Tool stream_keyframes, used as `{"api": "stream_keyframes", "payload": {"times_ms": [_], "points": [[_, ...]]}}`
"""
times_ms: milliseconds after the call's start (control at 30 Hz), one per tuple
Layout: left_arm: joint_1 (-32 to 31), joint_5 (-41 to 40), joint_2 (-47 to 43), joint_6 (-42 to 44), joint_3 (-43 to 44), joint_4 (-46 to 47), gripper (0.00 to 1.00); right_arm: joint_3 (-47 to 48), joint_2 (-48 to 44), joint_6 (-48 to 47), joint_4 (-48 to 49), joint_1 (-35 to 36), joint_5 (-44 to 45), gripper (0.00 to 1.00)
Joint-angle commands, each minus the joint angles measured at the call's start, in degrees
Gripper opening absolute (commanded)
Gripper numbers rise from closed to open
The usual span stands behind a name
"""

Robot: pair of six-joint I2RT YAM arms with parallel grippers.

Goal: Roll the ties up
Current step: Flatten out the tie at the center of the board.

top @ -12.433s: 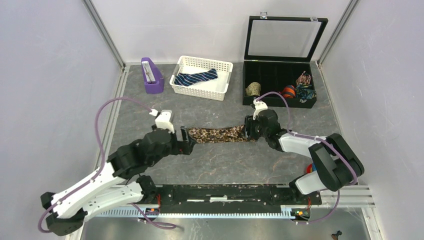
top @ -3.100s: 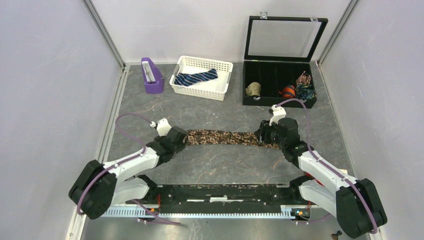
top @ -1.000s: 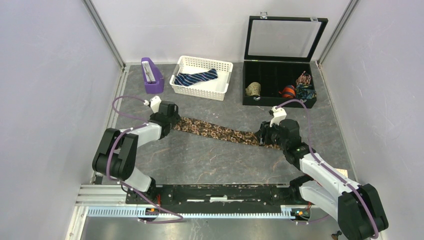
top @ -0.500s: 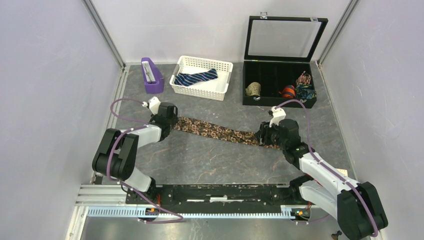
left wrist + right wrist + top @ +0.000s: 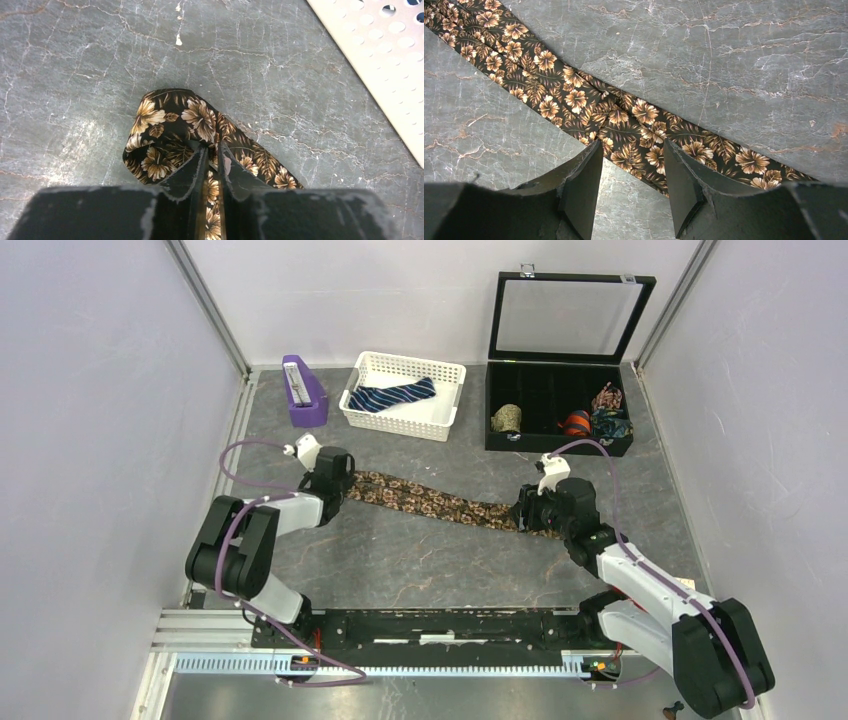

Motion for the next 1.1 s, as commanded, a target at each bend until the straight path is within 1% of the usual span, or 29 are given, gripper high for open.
{"api": "stream_keyframes", "payload": {"times_ms": [0, 33, 67, 333, 633, 867, 967, 1067], "points": [[0.3, -1.3, -1.4, -0.2, -1.8, 5.5, 0.09, 0.3, 0.1, -1.0, 1.2, 0.2, -0.2, 0.55], [0.3, -1.1, -2.0, -0.1, -1.8, 5.0, 0.03, 0.4, 0.2, -1.0, 1.2, 0.1, -0.2, 0.55], [0.3, -1.1, -2.5, -0.1, -1.7, 4.6, 0.02, 0.3, 0.2, -1.0, 1.3, 0.2, -0.1, 0.55], [0.4, -0.6, -8.4, 0.2, -3.2, 2.4, 0.02, 0.4, 0.2, -0.9, 1.3, 0.2, -0.3, 0.55], [0.7, 1.1, -15.1, -0.7, -4.2, -3.6, 0.02, 0.2, -0.5, -0.9, 1.2, 0.2, -0.5, 0.55], [5.5, 8.2, -21.3, -0.3, -9.1, -2.7, 0.02, 0.1, -0.8, -1.0, 1.2, 0.2, -0.6, 0.55], [6.7, 9.4, -24.3, -0.4, -10.7, -3.9, 0.02, 0.1, -0.8, -0.8, 1.5, 0.2, -0.8, 0.55], [7.6, 10.5, -25.6, -0.8, -11.9, -4.6, 0.02, 0.3, -0.6, -0.6, 1.7, 0.2, -1.2, 0.55]]}}
